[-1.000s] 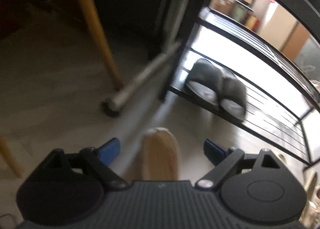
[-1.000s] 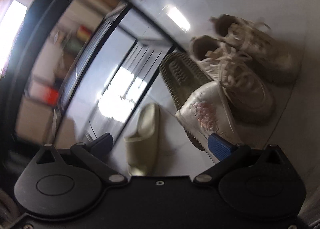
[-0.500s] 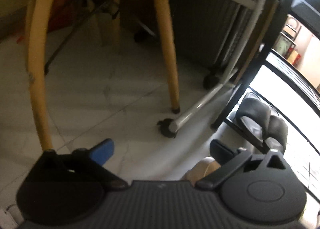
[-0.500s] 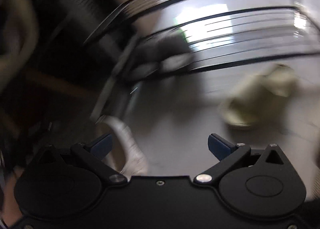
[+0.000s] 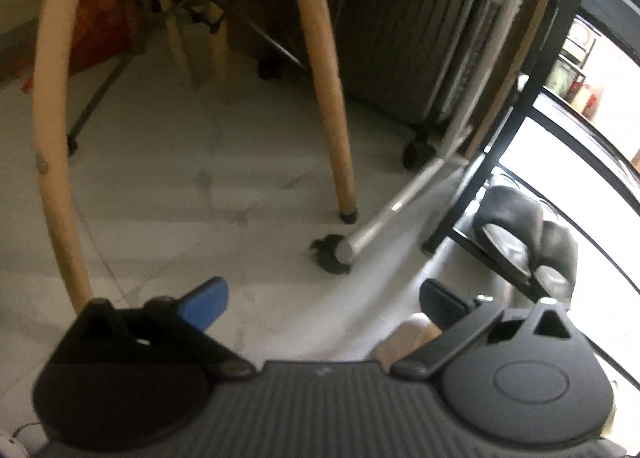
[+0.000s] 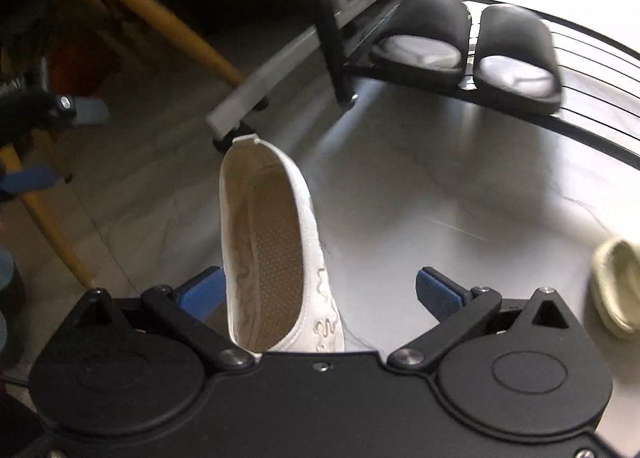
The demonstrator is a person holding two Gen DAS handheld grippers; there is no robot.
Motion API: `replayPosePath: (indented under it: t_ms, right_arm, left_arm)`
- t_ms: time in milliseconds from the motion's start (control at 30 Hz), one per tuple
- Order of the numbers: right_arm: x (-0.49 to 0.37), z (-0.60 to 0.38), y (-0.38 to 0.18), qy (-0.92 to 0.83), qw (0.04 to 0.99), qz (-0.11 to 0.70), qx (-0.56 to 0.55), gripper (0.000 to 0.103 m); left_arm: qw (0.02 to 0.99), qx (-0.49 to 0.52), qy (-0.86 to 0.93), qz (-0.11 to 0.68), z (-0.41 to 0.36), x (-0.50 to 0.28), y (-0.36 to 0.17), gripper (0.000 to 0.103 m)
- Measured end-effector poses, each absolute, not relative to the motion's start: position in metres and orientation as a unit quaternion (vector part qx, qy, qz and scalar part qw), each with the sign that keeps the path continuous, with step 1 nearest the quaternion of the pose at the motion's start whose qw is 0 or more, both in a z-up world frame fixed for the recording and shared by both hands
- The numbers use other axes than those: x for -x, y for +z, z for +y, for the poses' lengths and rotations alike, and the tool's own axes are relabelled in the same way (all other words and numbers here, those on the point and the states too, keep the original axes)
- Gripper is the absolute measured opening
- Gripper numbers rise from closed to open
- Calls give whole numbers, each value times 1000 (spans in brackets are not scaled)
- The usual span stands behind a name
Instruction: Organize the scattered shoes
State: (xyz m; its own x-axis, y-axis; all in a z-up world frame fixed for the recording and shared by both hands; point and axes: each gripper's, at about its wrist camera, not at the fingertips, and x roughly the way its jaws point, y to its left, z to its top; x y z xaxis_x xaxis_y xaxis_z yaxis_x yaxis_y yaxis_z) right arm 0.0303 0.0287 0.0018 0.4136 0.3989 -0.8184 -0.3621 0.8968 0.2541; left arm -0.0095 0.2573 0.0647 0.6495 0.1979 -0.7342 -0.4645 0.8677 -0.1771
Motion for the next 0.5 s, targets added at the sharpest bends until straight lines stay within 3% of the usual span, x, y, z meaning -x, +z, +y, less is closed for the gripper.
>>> replayPosePath:
  t_ms: [500]
  right_arm:
    - [-51,88,-26,241,840,485,33,103]
  left_arm:
    - [887,184,183,381,259,5,60,102]
